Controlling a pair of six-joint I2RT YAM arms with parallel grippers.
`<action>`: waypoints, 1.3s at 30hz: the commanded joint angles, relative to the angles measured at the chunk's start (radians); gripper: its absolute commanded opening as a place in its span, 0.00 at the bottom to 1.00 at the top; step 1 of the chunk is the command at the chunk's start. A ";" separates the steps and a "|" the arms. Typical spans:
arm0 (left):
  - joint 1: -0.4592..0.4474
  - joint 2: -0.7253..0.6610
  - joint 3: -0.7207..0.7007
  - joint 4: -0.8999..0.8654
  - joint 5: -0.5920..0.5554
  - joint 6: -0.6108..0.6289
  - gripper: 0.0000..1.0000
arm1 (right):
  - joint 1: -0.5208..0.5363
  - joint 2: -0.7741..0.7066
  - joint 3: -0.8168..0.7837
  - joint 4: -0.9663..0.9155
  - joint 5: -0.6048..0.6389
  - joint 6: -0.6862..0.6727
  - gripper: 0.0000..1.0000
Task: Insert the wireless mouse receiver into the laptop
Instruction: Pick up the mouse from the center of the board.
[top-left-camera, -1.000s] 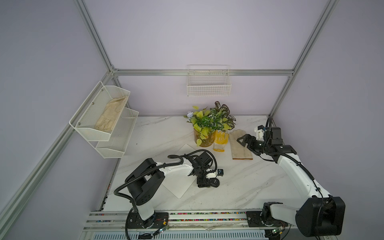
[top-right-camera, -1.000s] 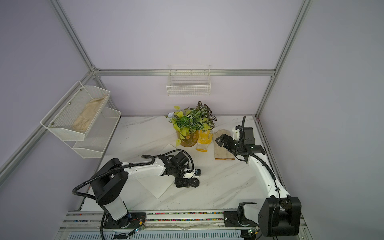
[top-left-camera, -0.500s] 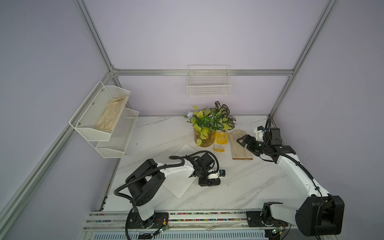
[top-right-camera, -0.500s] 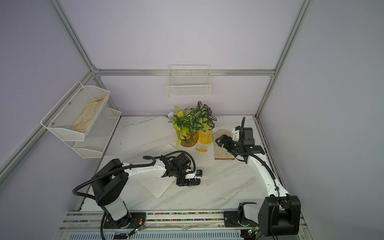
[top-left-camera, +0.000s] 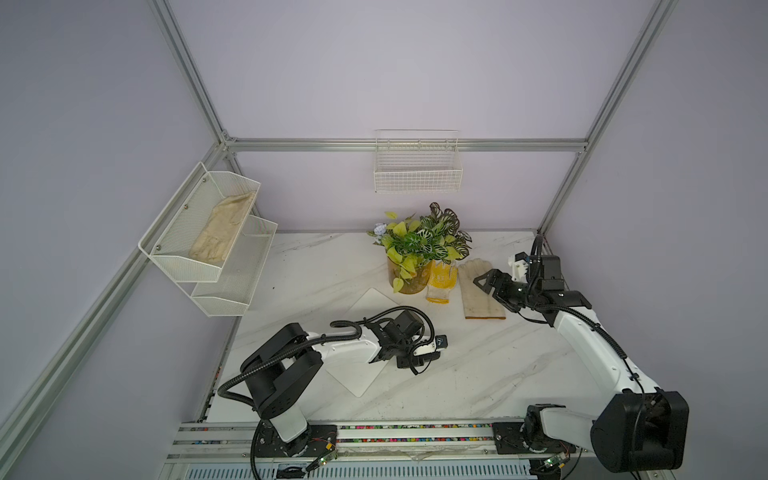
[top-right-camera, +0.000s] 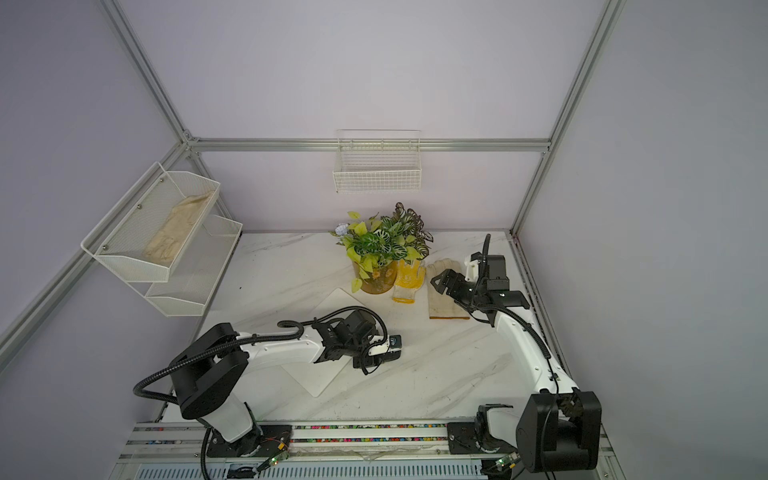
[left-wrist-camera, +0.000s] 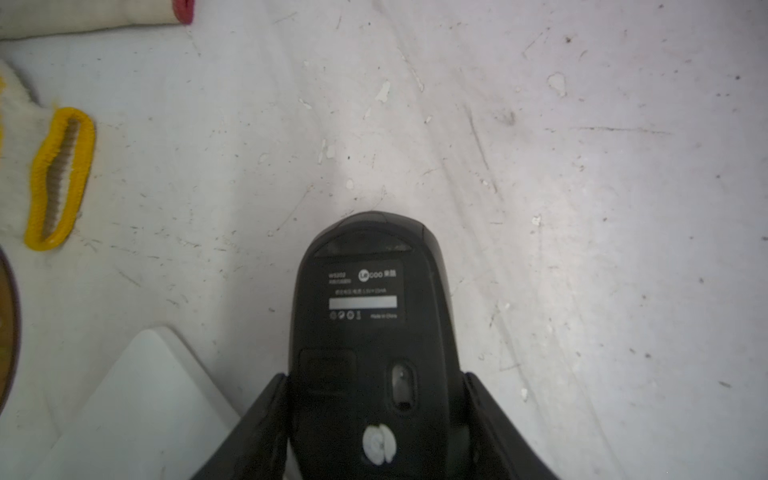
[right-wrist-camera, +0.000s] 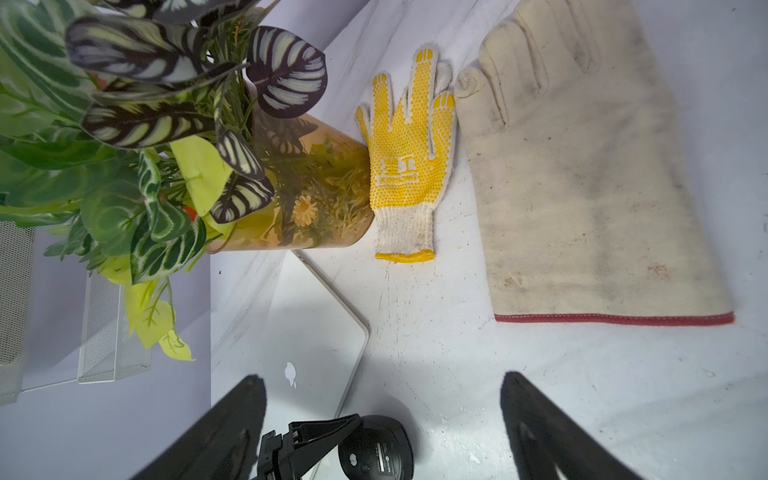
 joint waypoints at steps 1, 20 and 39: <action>0.019 -0.173 -0.036 0.119 -0.049 -0.030 0.32 | 0.001 -0.015 0.034 0.016 -0.054 0.028 0.90; 0.080 -0.427 -0.056 0.142 -0.051 -0.067 0.35 | 0.385 0.116 -0.041 0.351 -0.393 0.207 0.84; 0.081 -0.435 -0.065 0.205 -0.089 -0.137 0.36 | 0.426 0.140 -0.074 0.414 -0.360 0.213 0.65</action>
